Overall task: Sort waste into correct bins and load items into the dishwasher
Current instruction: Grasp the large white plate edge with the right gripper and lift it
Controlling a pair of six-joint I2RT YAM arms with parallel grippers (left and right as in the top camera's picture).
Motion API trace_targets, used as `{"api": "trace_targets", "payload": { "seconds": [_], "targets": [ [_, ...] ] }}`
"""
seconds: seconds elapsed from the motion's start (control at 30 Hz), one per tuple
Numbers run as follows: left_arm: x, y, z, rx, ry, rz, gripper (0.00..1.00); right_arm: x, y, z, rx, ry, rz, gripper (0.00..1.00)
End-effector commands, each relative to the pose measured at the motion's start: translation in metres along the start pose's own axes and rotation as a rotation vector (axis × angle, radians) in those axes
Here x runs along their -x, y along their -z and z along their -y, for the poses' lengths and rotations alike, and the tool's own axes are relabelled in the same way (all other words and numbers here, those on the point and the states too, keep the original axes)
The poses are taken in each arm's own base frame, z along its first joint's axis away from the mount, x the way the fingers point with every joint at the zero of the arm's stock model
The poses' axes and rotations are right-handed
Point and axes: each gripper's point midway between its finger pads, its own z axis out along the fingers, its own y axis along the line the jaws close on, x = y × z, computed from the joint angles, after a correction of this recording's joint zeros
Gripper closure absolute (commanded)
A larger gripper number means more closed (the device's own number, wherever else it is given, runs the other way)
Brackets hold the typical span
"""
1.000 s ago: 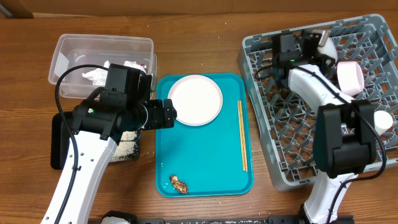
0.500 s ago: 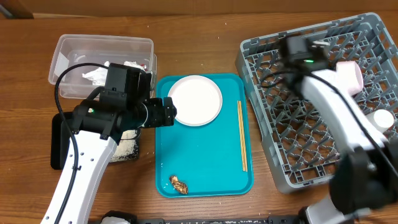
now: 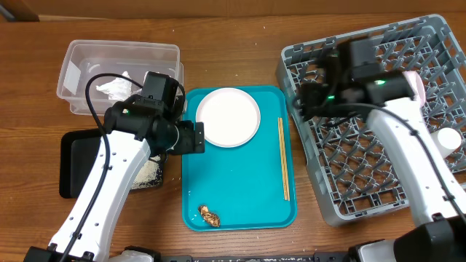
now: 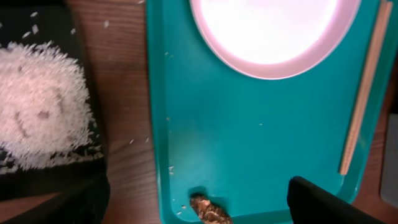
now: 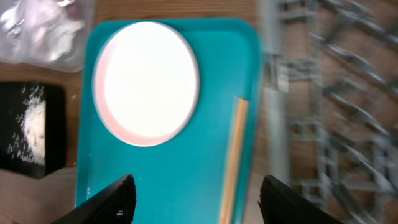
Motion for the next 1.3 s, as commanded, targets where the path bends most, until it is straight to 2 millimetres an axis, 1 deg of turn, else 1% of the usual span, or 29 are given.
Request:
{"api": "trace_targets", "payload": {
  "seconds": [0.0,0.03,0.07,0.1,0.17,0.2,0.23,0.3,0.37,0.43,0.47,0.5,0.57,0.63,0.67,0.7,0.77,0.8,0.87,0.9,1.0,1.03,1.07,1.13,1.2,1.27],
  "targets": [
    [0.002,0.004,-0.013,0.075,0.087,0.016,0.07,-0.001,-0.027,-0.024,-0.028,0.033,-0.015,0.33],
    [0.001,0.004,-0.013,0.076,0.093,0.013,0.06,0.000,-0.035,-0.025,-0.046,0.034,-0.015,0.33],
    [0.000,0.004,-0.013,0.077,0.093,0.011,0.06,0.000,-0.047,-0.028,-0.060,0.032,-0.020,0.32],
    [-0.001,0.004,-0.013,0.078,0.094,0.008,0.06,-0.002,-0.069,-0.032,-0.067,0.029,-0.039,0.32],
    [-0.001,0.004,-0.014,0.079,0.094,0.006,0.06,-0.006,-0.094,-0.034,-0.071,0.021,-0.068,0.32],
    [-0.001,0.004,-0.014,0.078,0.093,0.006,0.06,-0.007,-0.106,-0.031,-0.082,0.006,-0.081,0.32],
    [-0.001,0.004,-0.014,0.079,0.093,0.006,0.05,-0.009,-0.114,-0.029,-0.092,-0.006,-0.090,0.33],
    [-0.001,0.004,-0.014,0.079,0.094,0.006,0.05,-0.012,-0.135,-0.017,-0.139,-0.047,-0.106,0.34],
    [-0.001,0.004,-0.014,0.079,0.094,0.006,0.05,-0.016,-0.151,-0.007,-0.176,-0.074,-0.121,0.34],
    [-0.001,0.004,-0.014,0.079,0.094,0.006,0.05,-0.022,-0.166,-0.001,-0.184,-0.080,-0.150,0.36],
    [-0.001,0.004,-0.014,0.078,0.093,0.006,0.05,-0.026,-0.172,0.000,-0.181,-0.083,-0.166,0.39],
    [-0.001,0.004,-0.014,0.078,0.093,0.007,0.05,-0.032,-0.183,0.000,-0.165,-0.089,-0.194,0.50],
    [-0.001,0.004,-0.014,0.078,0.094,0.007,0.04,-0.036,-0.189,0.001,-0.160,-0.093,-0.212,0.67],
    [-0.001,0.004,-0.014,0.078,0.093,0.007,0.04,-0.037,-0.189,0.001,-0.161,-0.093,-0.213,0.84],
    [-0.001,0.004,-0.013,0.078,0.093,0.007,0.04,-0.036,-0.189,0.001,-0.160,-0.093,-0.212,0.90],
    [-0.001,0.004,-0.013,0.078,0.093,0.007,0.04,-0.035,-0.188,0.000,-0.158,-0.092,-0.208,0.96],
    [-0.001,0.004,-0.013,0.078,0.093,0.007,0.04,-0.032,-0.184,-0.002,-0.156,-0.091,-0.202,0.96],
    [-0.001,0.004,-0.013,0.078,0.093,0.007,0.04,-0.030,-0.180,-0.002,-0.157,-0.092,-0.198,0.96],
    [-0.001,0.004,-0.013,0.078,0.093,0.007,0.04,-0.021,-0.166,0.000,-0.172,-0.098,-0.175,0.96],
    [-0.001,0.004,-0.013,0.078,0.093,0.007,0.03,-0.014,-0.155,0.001,-0.185,-0.101,-0.156,0.96],
    [0.000,0.004,-0.013,0.077,0.093,0.009,0.03,0.016,-0.108,0.006,-0.238,-0.103,-0.060,0.96],
    [0.000,0.004,-0.013,0.076,0.093,0.011,0.02,0.028,-0.087,0.006,-0.251,-0.091,-0.014,0.96],
    [0.001,0.004,-0.013,0.076,0.093,0.013,0.02,0.048,-0.050,0.008,-0.279,-0.072,0.076,0.96],
    [0.001,0.004,-0.013,0.075,0.093,0.014,0.02,0.070,-0.003,0.015,-0.333,-0.049,0.205,0.96],
    [0.001,0.004,-0.013,0.074,0.093,0.015,0.02,0.084,0.035,0.028,-0.413,-0.025,0.315,0.96],
    [0.002,0.004,-0.013,0.074,0.092,0.017,0.02,0.096,0.073,0.051,-0.558,-0.017,0.417,0.96]
  ]
}}
